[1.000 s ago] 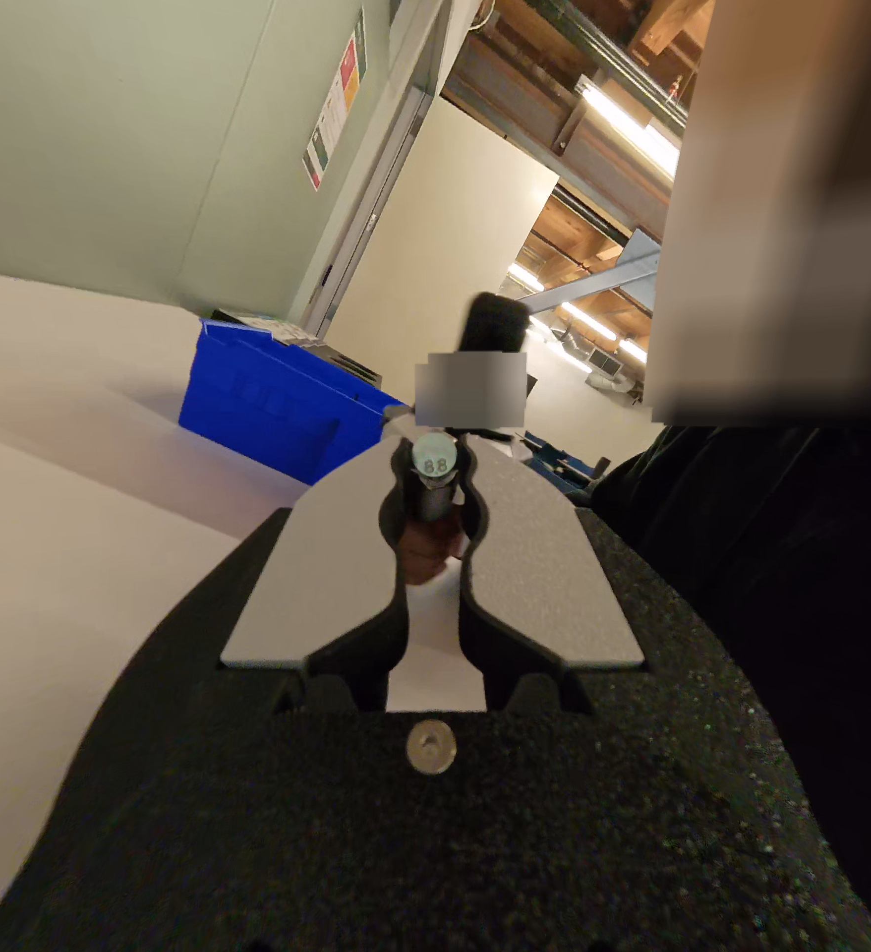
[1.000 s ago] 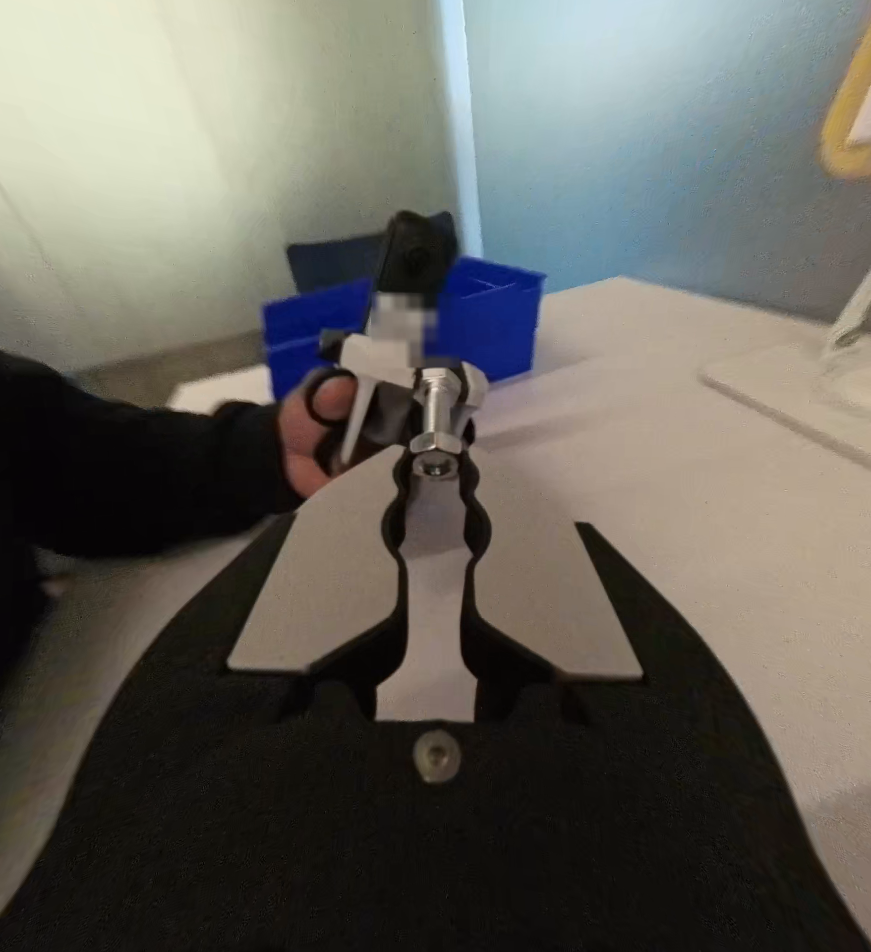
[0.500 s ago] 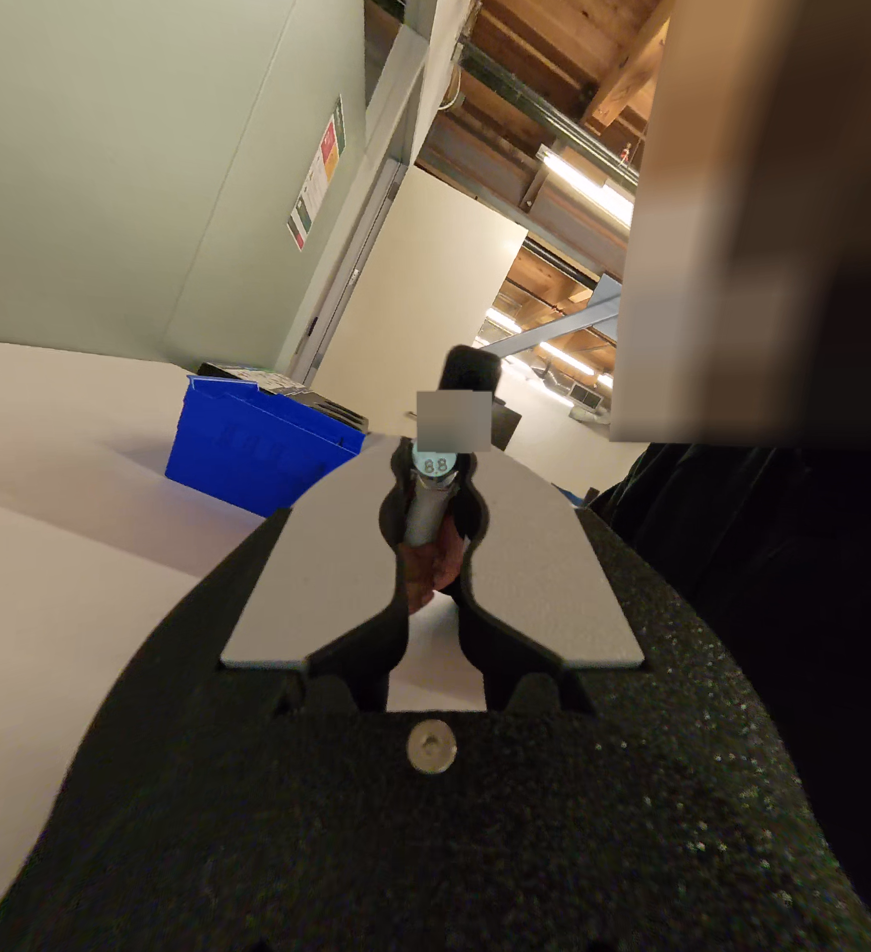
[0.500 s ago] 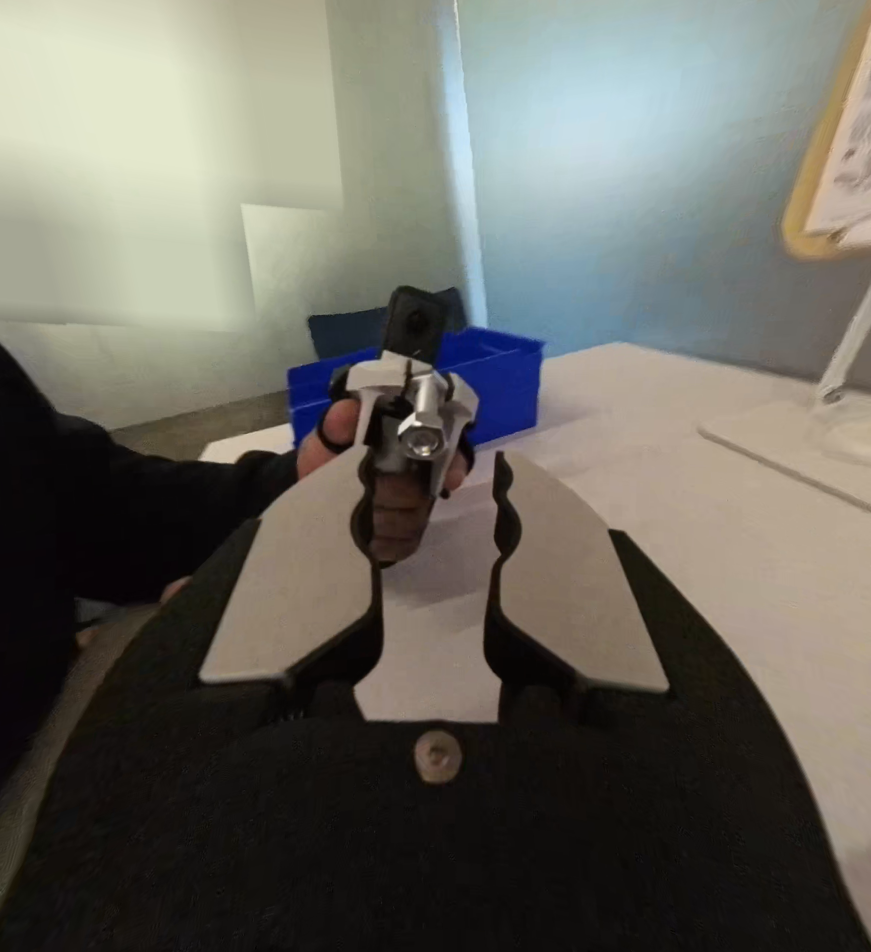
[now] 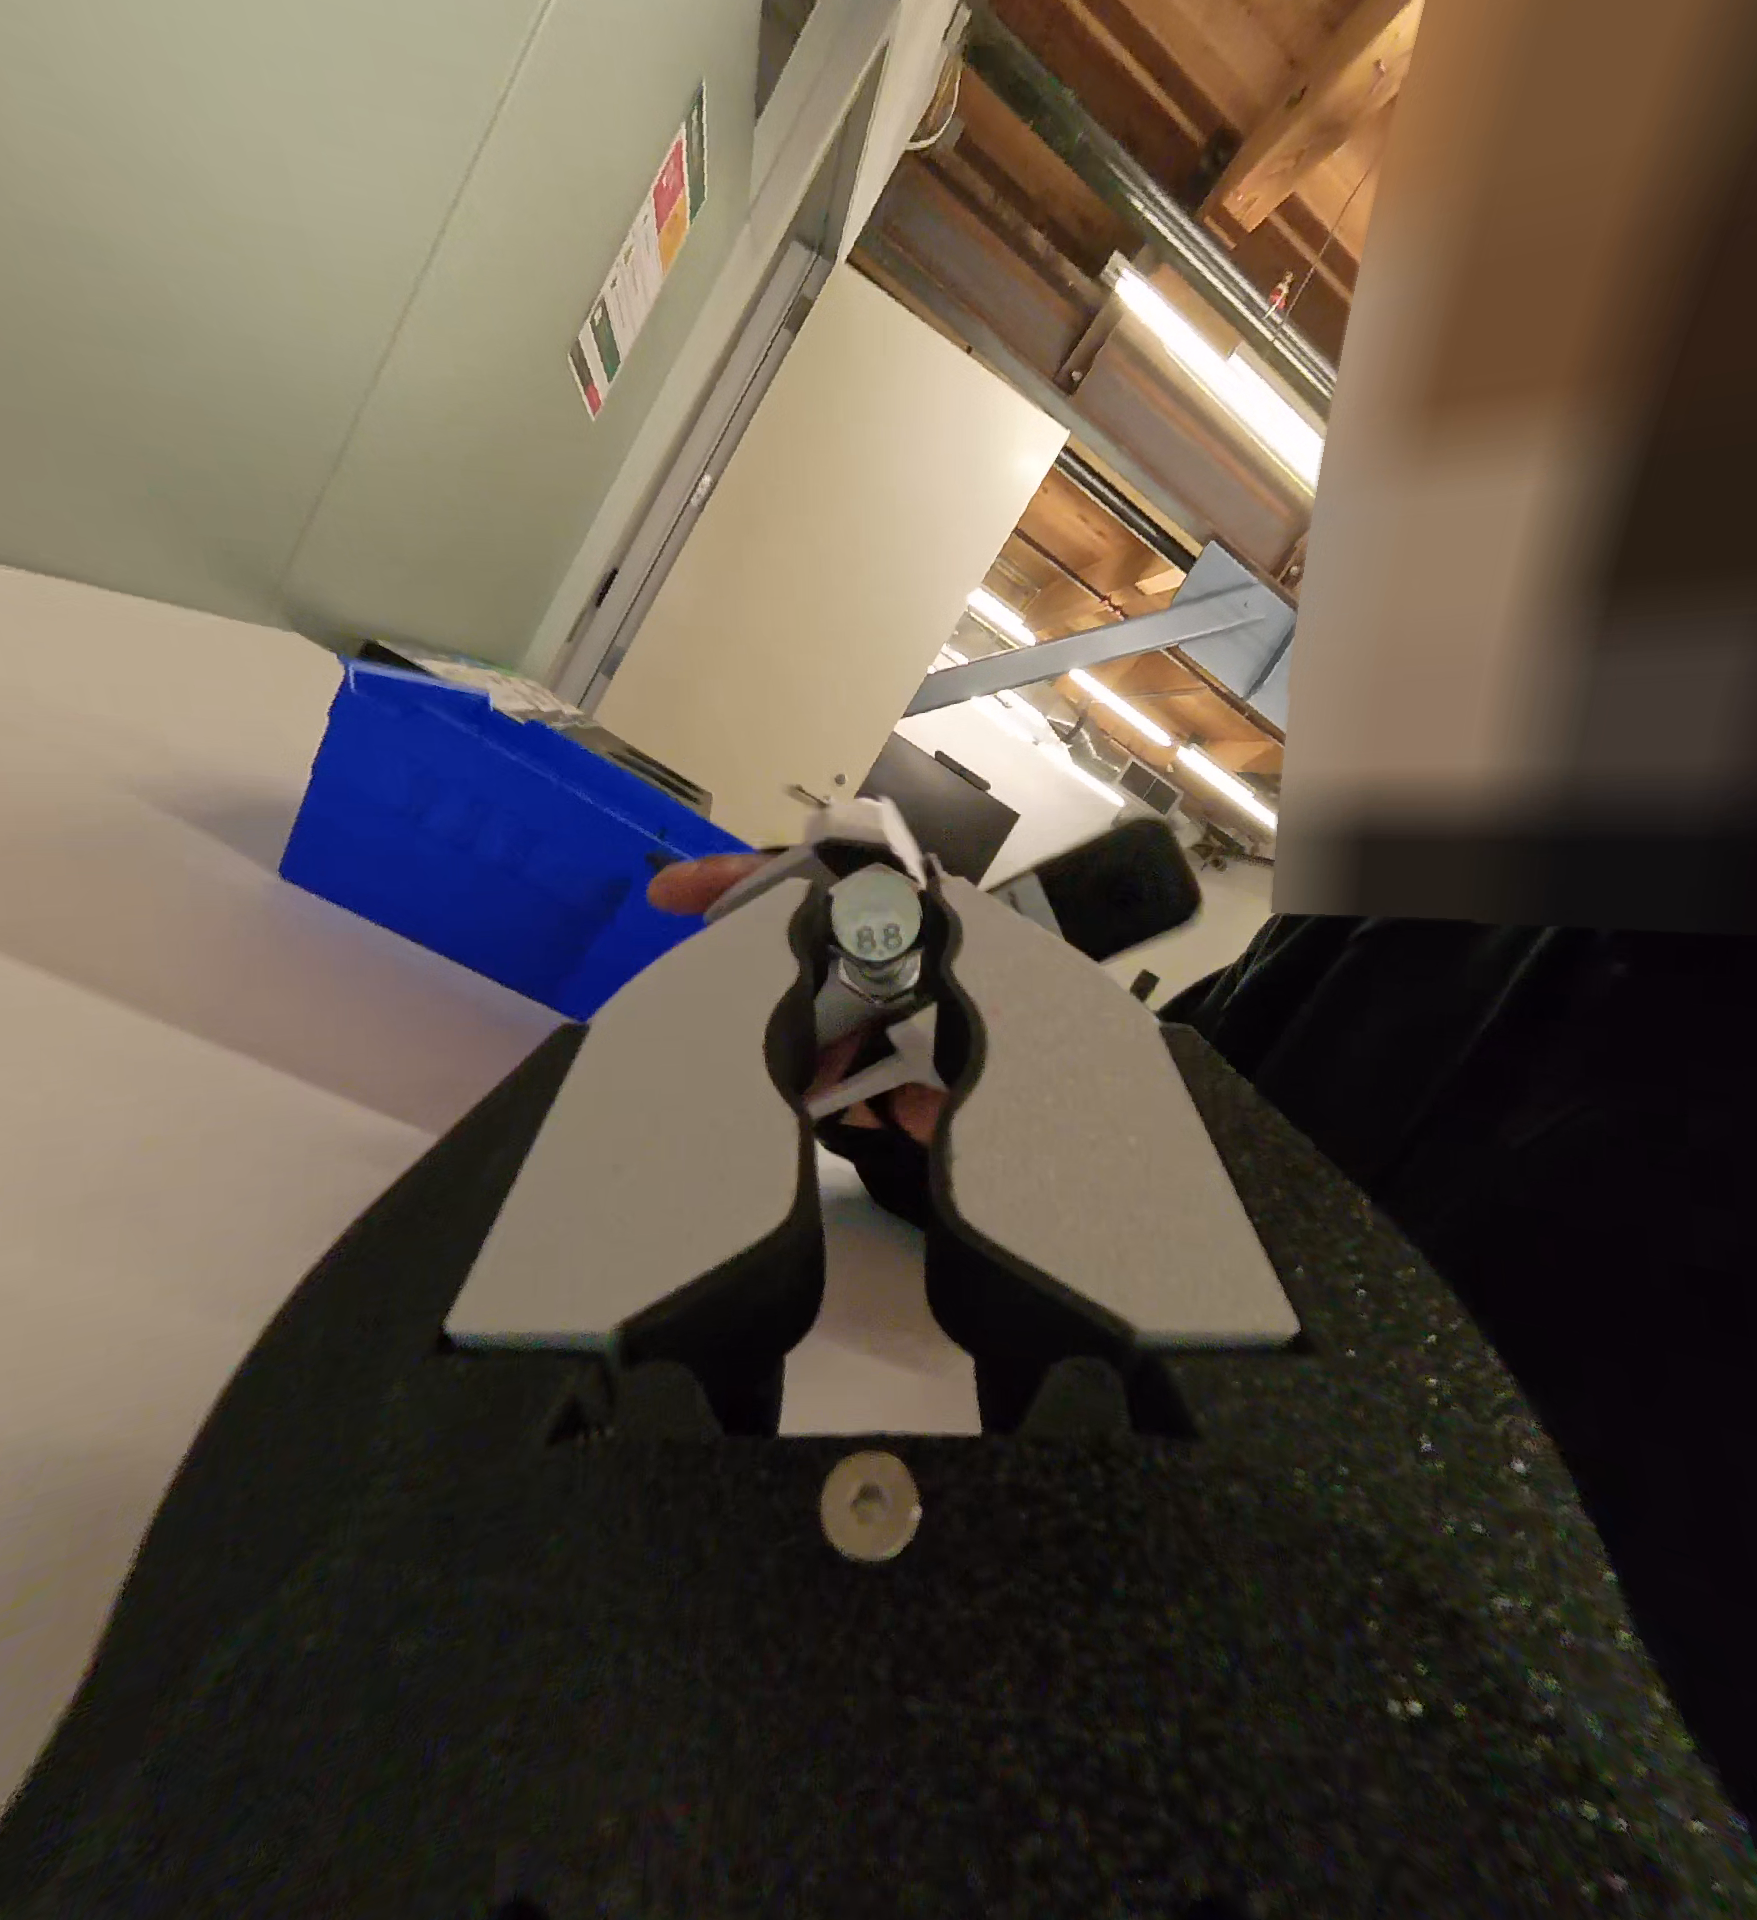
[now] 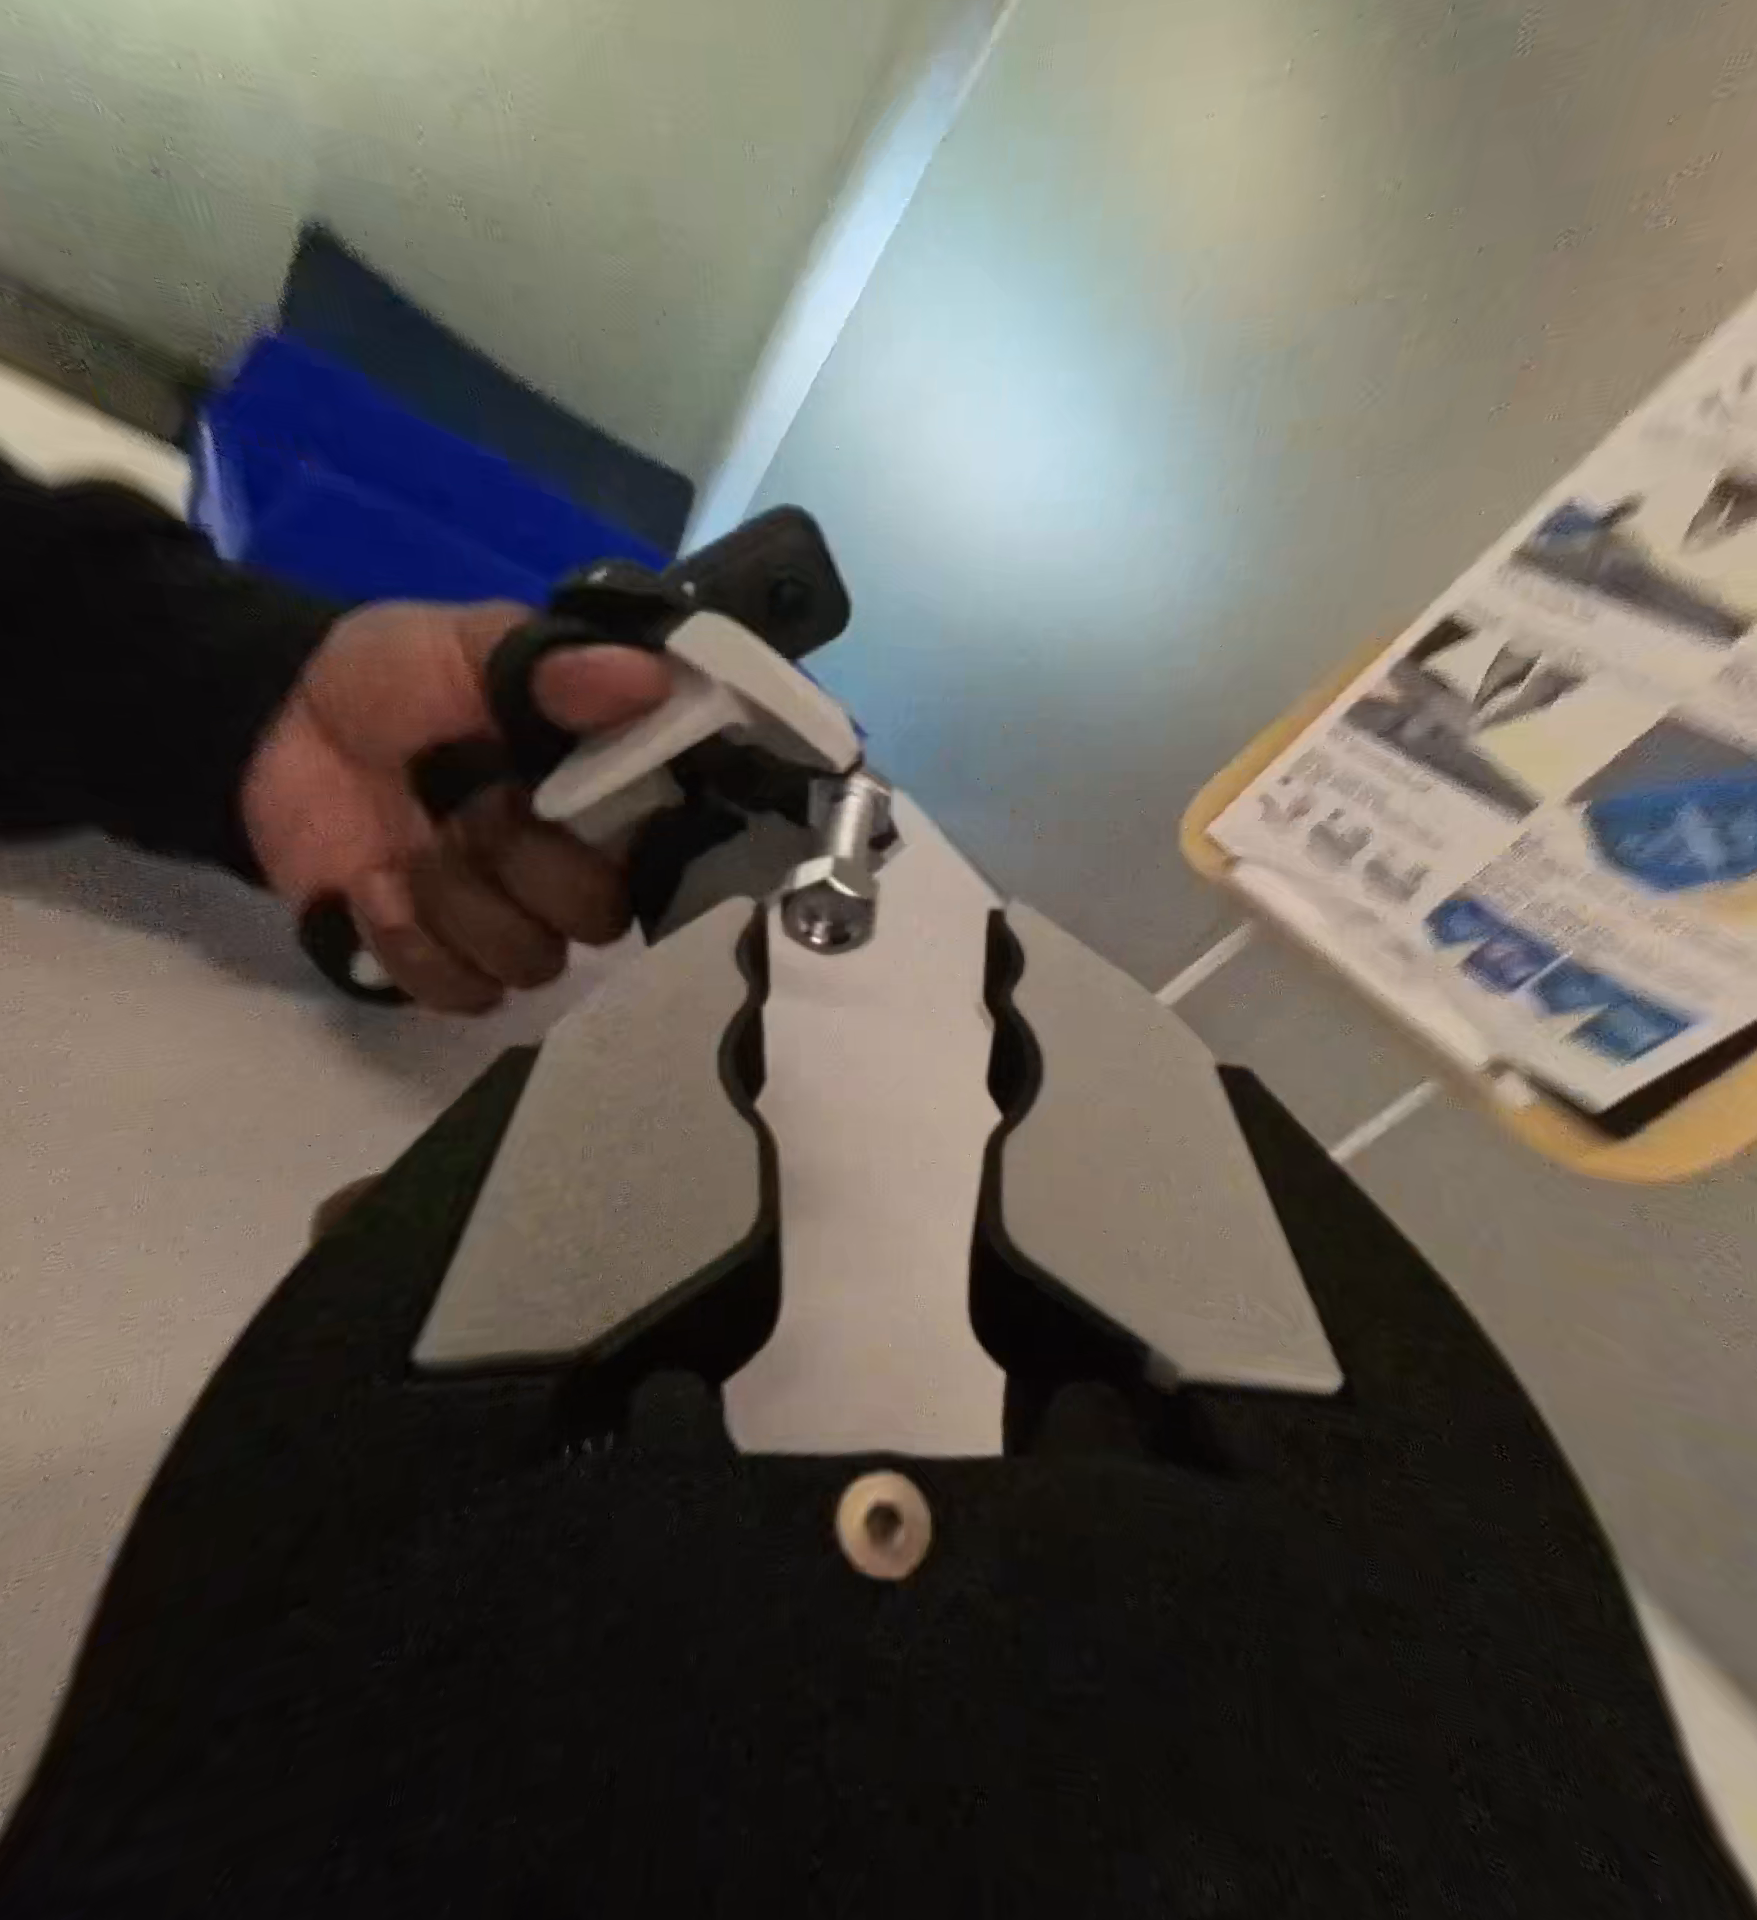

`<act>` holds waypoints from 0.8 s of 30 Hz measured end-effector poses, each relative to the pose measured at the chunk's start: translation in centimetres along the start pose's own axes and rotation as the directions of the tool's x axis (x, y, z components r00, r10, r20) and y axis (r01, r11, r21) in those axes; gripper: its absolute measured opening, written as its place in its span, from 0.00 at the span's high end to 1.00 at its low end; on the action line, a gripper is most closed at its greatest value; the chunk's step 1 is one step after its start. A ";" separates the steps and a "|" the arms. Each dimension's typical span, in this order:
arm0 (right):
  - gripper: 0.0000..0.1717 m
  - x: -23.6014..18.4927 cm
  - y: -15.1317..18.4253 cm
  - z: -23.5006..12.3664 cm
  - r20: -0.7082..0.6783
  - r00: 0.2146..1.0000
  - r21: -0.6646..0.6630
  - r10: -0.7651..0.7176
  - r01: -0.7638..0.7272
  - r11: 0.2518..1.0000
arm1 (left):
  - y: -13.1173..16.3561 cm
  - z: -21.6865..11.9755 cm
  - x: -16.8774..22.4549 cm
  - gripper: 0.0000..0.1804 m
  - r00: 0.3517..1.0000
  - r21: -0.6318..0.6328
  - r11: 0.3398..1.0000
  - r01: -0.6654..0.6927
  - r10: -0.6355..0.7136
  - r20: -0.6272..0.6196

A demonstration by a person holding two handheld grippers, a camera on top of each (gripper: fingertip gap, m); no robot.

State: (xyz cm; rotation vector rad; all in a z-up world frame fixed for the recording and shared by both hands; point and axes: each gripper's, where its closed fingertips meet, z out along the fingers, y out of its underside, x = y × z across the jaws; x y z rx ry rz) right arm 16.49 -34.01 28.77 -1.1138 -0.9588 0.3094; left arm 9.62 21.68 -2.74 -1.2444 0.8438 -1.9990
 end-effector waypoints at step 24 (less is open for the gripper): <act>0.74 0.6 -0.2 0.2 0.015 0.962 -0.033 0.273 -0.272 0.962 | -0.4 -0.5 -0.7 0.91 0.999 0.049 0.997 0.054 -0.054 0.005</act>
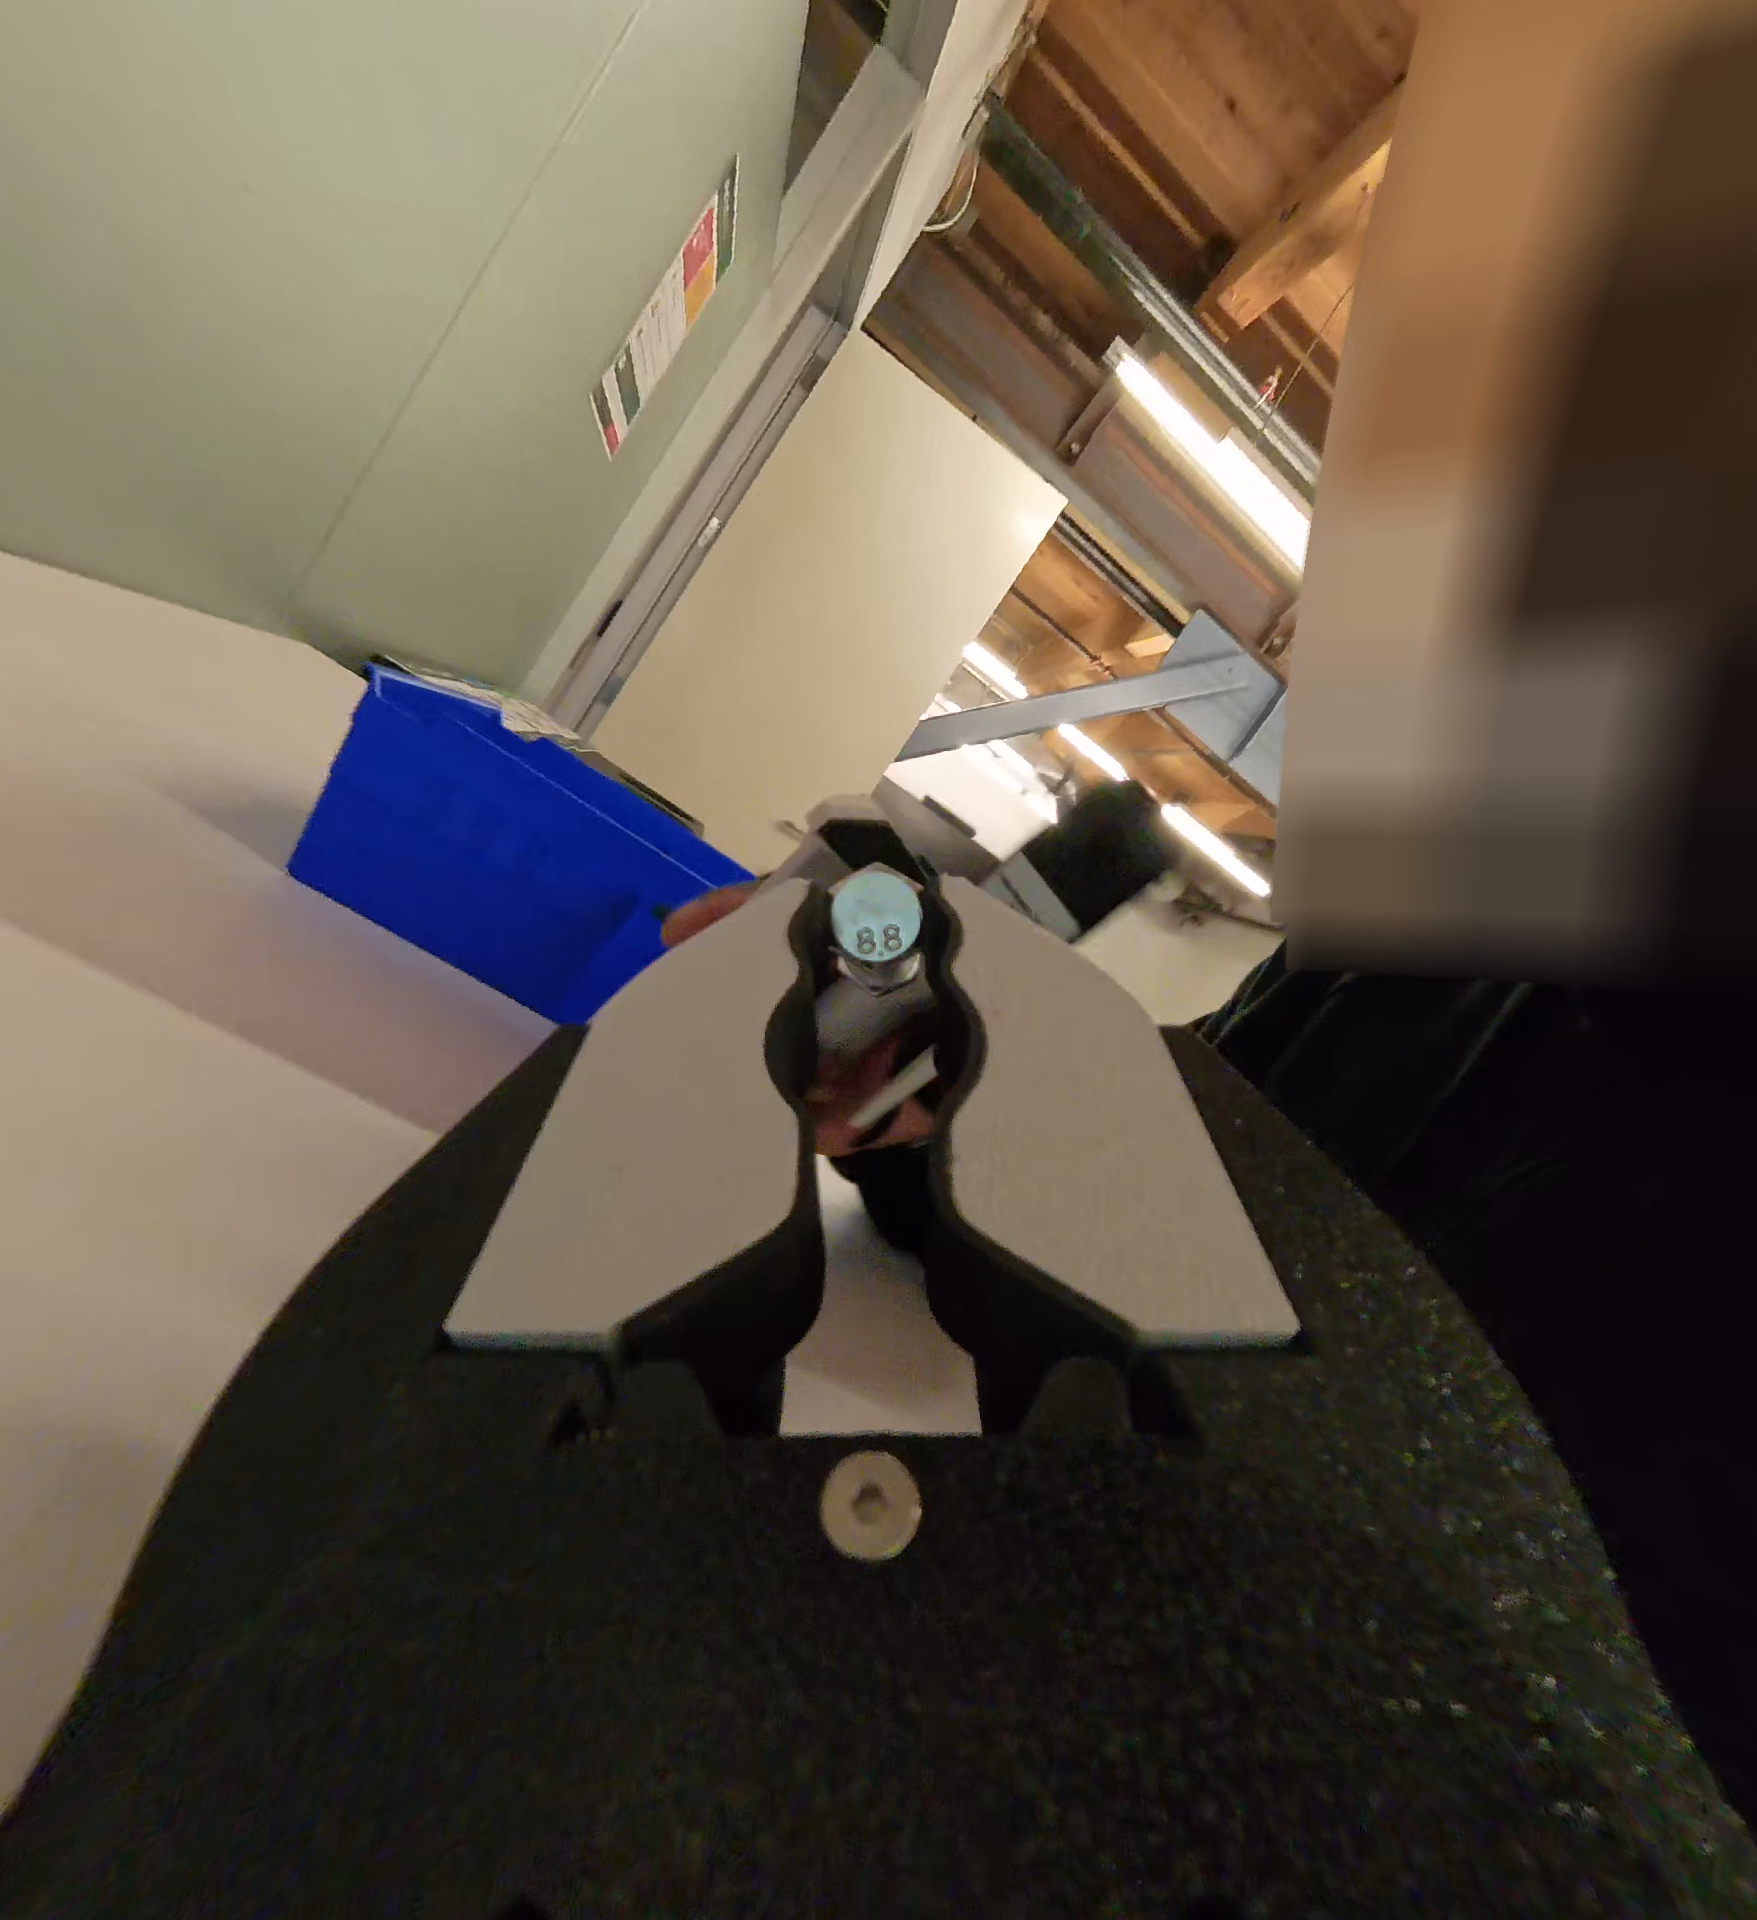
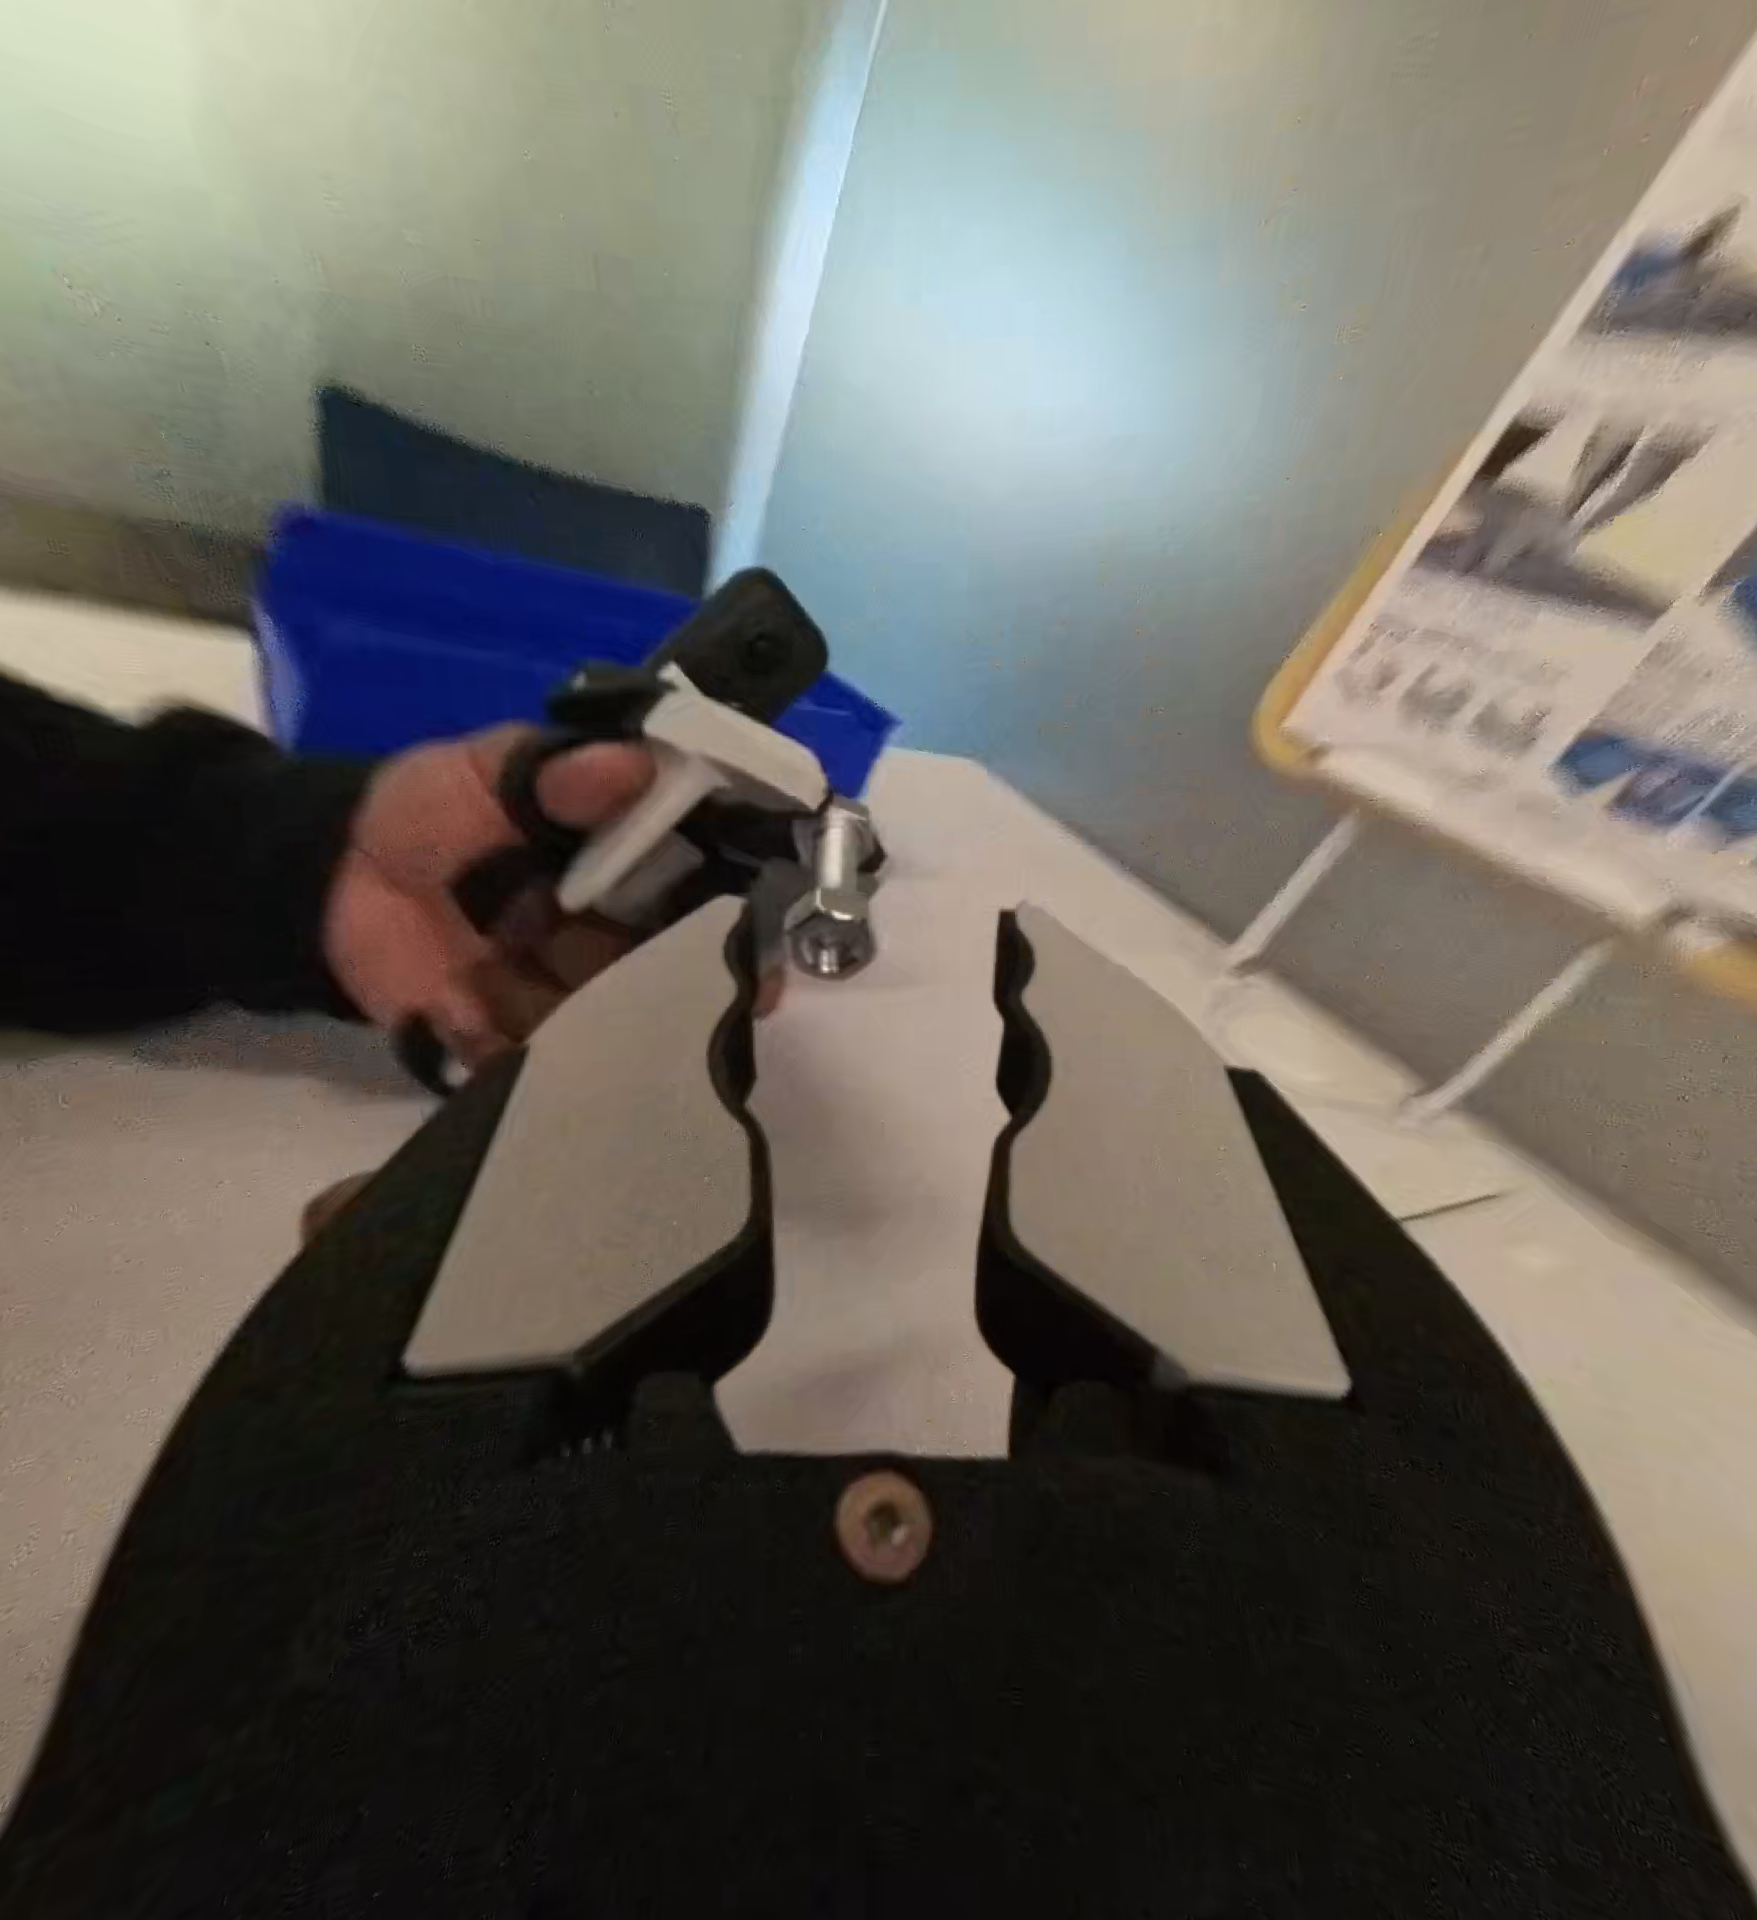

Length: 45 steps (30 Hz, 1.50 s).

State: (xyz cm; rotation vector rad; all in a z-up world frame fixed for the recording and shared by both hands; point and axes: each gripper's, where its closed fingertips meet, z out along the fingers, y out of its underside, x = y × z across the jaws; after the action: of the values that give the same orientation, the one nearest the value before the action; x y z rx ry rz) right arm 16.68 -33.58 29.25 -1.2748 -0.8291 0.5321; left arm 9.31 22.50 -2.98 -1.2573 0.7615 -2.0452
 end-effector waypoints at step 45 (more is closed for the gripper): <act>0.68 -0.5 1.7 -0.1 0.117 0.914 -0.043 0.388 -0.386 0.922 | 0.5 0.1 -0.2 0.91 0.993 -0.048 0.993 -0.109 0.111 0.036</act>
State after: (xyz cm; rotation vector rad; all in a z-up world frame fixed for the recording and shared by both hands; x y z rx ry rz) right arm 16.57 -33.59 27.47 -1.4436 -0.6840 0.9306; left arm 9.59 22.29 -3.36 -1.2490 0.8453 -1.9200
